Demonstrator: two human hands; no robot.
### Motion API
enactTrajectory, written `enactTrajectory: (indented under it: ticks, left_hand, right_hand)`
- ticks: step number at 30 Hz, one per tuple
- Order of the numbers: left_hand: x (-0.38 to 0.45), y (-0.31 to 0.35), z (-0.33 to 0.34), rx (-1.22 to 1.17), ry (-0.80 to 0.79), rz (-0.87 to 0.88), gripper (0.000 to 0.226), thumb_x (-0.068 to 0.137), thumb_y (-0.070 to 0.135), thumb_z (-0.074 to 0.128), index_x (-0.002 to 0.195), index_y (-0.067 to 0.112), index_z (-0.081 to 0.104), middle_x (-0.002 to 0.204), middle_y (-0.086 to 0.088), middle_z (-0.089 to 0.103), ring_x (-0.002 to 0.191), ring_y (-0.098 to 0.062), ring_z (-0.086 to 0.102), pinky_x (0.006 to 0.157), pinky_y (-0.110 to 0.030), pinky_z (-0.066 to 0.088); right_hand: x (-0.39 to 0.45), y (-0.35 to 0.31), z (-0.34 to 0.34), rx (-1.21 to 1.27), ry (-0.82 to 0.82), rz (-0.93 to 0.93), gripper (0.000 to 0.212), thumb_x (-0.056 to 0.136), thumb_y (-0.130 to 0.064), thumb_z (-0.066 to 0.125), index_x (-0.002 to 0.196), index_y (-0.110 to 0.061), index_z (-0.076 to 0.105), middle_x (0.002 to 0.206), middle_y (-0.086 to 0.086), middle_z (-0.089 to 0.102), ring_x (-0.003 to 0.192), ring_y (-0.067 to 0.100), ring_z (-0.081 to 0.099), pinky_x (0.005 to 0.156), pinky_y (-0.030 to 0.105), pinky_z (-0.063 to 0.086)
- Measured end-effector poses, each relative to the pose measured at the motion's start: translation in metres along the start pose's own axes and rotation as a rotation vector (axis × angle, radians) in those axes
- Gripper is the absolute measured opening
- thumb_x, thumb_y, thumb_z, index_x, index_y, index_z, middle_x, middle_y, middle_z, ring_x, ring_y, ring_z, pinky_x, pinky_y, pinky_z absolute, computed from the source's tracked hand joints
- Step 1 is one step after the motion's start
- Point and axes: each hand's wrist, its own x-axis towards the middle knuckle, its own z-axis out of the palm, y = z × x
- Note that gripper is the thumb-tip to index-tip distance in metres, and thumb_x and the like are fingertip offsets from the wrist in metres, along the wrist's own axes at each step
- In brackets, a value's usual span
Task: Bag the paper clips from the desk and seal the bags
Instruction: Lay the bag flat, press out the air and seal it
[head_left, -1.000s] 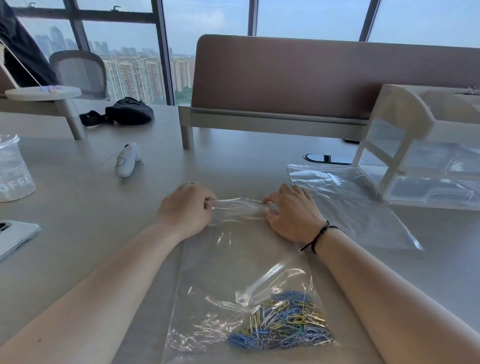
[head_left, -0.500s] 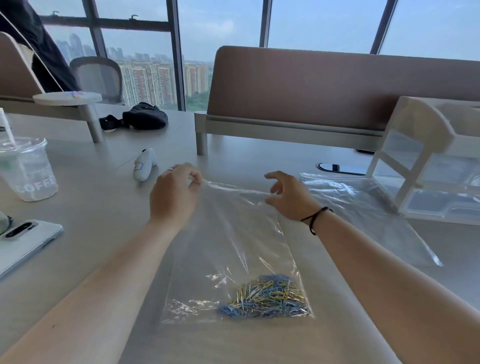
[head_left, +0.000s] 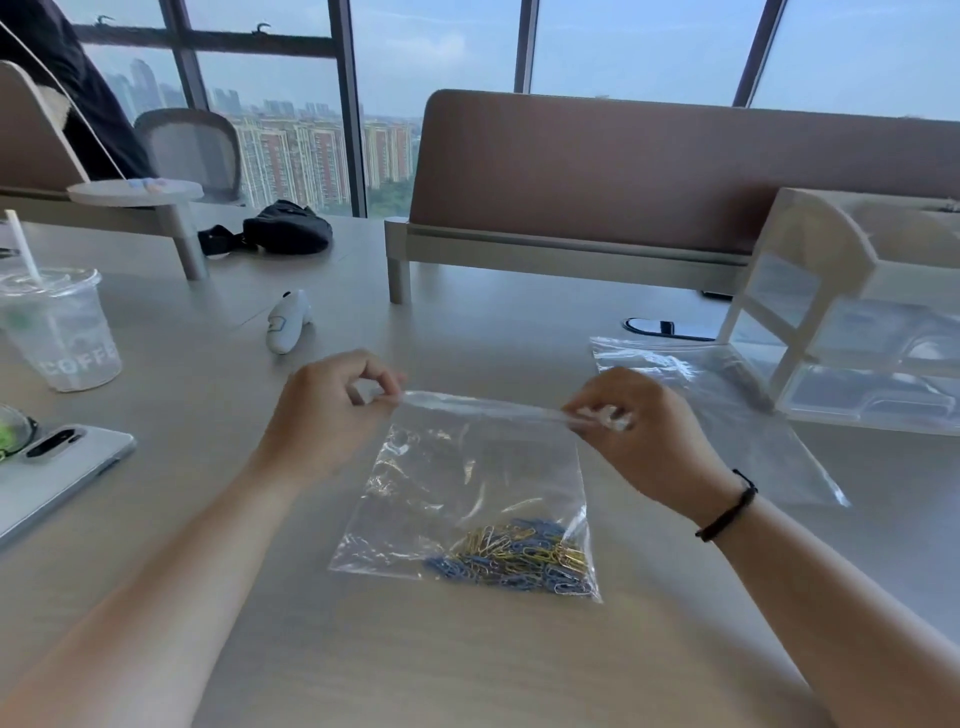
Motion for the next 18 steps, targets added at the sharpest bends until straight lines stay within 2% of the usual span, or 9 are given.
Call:
enactTrajectory:
  ticks: [3,6,9,12,14,16,18]
  left_hand:
    - [-0.024,-0.004,-0.008,-0.037,-0.185,-0.042,0.029,0.079,-0.007,0.074,0.069,0.017,0.062,0.089,0.009,0.08,0.055,-0.004,0.064,0.056,-0.012,0.046]
    - [-0.041,-0.004,-0.011,0.087,-0.332,-0.022,0.042,0.078,-0.013,0.068,0.059,0.023,0.059,0.086,0.013,0.078,0.058,0.006,0.064,0.054,-0.006,0.041]
    - [-0.046,-0.005,-0.013,0.16,-0.337,-0.001,0.04,0.075,-0.014,0.066,0.063,0.024,0.06,0.092,0.01,0.078,0.068,0.018,0.063,0.06,-0.002,0.043]
    - [-0.051,-0.006,-0.016,0.211,-0.344,-0.014,0.03,0.077,-0.011,0.065,0.069,0.018,0.067,0.092,0.004,0.08,0.068,0.019,0.064,0.059,-0.003,0.043]
    - [-0.055,-0.006,-0.018,0.209,-0.356,-0.009,0.03,0.075,-0.008,0.066,0.073,0.022,0.07,0.102,0.015,0.076,0.074,0.023,0.063,0.072,-0.007,0.048]
    - [-0.058,-0.004,-0.02,0.219,-0.367,0.026,0.029,0.071,0.001,0.069,0.077,0.029,0.073,0.114,0.022,0.071,0.103,0.011,0.062,0.094,-0.023,0.048]
    - [-0.062,0.0,-0.021,0.216,-0.401,0.073,0.02,0.067,0.021,0.068,0.081,0.033,0.075,0.124,0.02,0.067,0.119,-0.004,0.054,0.1,-0.026,0.039]
  right_hand:
    - [-0.026,0.001,-0.003,-0.054,-0.189,-0.003,0.007,0.079,-0.032,0.079,0.079,-0.037,0.074,0.091,-0.017,0.065,0.077,-0.001,0.06,0.064,0.02,0.046]
    - [-0.039,-0.001,-0.007,-0.134,-0.288,-0.023,0.004,0.079,-0.038,0.076,0.083,-0.037,0.077,0.093,-0.019,0.064,0.082,0.001,0.06,0.071,0.025,0.048]
    - [-0.042,-0.006,-0.012,-0.125,-0.31,-0.056,0.004,0.078,-0.04,0.076,0.082,-0.04,0.076,0.09,-0.02,0.063,0.078,0.003,0.06,0.067,0.026,0.049]
    - [-0.046,-0.011,-0.017,-0.072,-0.366,-0.071,0.005,0.078,-0.041,0.076,0.083,-0.042,0.075,0.083,-0.018,0.062,0.071,0.006,0.058,0.061,0.02,0.045]
    - [-0.05,-0.012,-0.019,-0.081,-0.409,-0.066,0.009,0.08,-0.035,0.074,0.086,-0.041,0.075,0.077,-0.015,0.059,0.068,0.006,0.054,0.058,0.015,0.039]
    - [-0.054,-0.013,-0.021,-0.088,-0.473,-0.052,0.022,0.08,-0.025,0.067,0.092,-0.041,0.075,0.075,-0.013,0.056,0.068,0.005,0.053,0.06,0.015,0.039]
    - [-0.057,-0.014,-0.024,-0.086,-0.531,-0.032,0.031,0.079,-0.021,0.061,0.098,-0.042,0.073,0.077,-0.011,0.055,0.069,0.007,0.053,0.065,0.02,0.043]
